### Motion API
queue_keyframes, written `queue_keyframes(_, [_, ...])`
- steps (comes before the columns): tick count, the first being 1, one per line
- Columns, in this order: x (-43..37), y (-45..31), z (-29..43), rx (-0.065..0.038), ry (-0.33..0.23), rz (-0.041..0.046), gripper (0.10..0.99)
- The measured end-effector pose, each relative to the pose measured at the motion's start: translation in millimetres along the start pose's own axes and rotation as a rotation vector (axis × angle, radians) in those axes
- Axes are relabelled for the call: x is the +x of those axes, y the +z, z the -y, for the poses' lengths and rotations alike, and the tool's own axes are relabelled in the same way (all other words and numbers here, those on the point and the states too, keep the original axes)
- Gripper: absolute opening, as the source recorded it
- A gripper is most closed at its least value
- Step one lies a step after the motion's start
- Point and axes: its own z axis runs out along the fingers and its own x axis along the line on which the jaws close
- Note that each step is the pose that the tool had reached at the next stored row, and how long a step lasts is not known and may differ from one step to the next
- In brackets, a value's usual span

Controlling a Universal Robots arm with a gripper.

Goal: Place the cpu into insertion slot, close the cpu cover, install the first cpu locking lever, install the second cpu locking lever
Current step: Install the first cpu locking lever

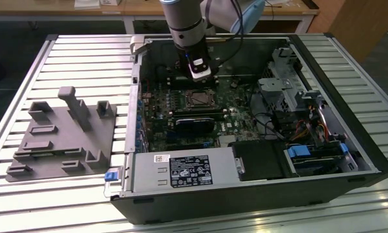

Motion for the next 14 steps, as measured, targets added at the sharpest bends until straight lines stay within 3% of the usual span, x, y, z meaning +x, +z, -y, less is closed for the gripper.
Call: queue_keyframes(14, [0.5,2.8,-1.5,0.008,0.011,0.0045,0.106])
